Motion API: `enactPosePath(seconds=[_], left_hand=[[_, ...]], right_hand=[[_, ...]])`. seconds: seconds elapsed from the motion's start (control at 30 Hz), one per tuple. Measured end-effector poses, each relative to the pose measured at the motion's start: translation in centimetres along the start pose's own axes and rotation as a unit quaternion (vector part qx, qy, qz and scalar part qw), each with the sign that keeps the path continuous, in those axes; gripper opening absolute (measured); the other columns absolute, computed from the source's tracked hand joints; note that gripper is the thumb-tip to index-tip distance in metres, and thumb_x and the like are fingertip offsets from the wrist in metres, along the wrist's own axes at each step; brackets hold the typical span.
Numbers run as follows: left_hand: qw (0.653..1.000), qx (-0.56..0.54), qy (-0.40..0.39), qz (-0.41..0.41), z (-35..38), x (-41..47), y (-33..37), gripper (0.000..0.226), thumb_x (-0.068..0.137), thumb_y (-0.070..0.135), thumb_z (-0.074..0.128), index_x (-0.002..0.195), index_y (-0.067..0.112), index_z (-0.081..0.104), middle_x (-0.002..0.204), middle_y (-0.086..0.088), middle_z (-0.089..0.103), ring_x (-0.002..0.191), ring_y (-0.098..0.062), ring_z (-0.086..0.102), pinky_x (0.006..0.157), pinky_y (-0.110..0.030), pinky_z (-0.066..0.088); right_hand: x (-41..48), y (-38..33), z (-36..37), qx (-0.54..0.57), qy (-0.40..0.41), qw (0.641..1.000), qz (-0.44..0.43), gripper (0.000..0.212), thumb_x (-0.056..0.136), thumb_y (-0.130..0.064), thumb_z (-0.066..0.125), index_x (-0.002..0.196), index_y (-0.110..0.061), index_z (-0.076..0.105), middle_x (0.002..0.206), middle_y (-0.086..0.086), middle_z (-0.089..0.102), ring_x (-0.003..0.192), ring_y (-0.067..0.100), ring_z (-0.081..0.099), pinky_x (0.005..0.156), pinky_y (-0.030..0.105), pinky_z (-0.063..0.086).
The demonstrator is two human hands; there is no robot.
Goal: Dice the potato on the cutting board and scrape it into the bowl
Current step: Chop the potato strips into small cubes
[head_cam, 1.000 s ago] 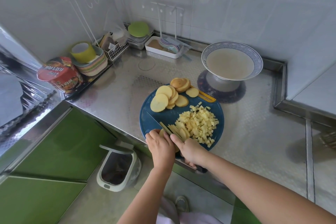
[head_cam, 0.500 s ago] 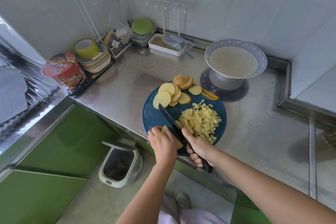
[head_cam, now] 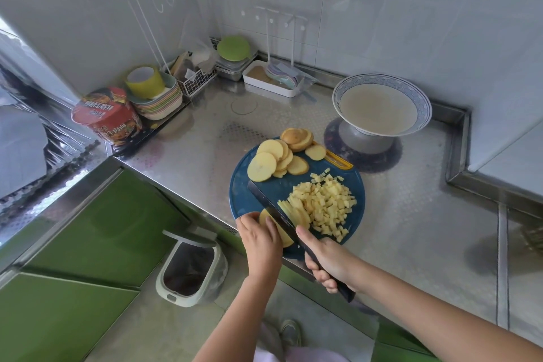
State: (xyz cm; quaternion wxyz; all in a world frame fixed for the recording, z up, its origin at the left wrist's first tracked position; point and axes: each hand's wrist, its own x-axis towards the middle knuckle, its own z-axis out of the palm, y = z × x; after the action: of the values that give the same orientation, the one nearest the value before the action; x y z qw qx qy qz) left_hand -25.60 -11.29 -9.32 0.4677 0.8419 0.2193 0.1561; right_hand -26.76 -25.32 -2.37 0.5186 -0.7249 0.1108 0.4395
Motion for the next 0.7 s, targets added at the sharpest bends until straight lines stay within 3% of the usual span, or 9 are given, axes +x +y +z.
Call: enactPosePath(seconds=[0.43,0.7], left_hand=[[0.999,-0.009,0.034,-0.009,0.9,0.0,-0.4,0.013,0.097,0.009,0.045,0.087,0.012,0.037,0.093,-0.001,0.037,0.084,-0.010,0.034,0.076,-0.018,0.025],[0.997,0.008,0.064,0.039,1.3,0.1,-0.8,0.017,0.097,0.009,0.044,0.084,0.015,0.036,0.088,-0.003,0.038,0.079,-0.018,0.039,0.073,-0.031,0.036]], right_hand=[[-0.2,-0.1,-0.2,-0.014,-0.020,0.999,0.025,0.071,0.085,-0.081,0.029,0.056,-0.016,0.034,0.046,0.001,0.030,0.037,0.014,0.026,0.039,0.021,0.027],[0.2,-0.1,0.7,-0.061,0.009,0.997,0.036,0.070,0.087,-0.080,0.027,0.055,-0.018,0.026,0.047,0.001,0.025,0.037,0.013,0.023,0.040,0.021,0.027]])
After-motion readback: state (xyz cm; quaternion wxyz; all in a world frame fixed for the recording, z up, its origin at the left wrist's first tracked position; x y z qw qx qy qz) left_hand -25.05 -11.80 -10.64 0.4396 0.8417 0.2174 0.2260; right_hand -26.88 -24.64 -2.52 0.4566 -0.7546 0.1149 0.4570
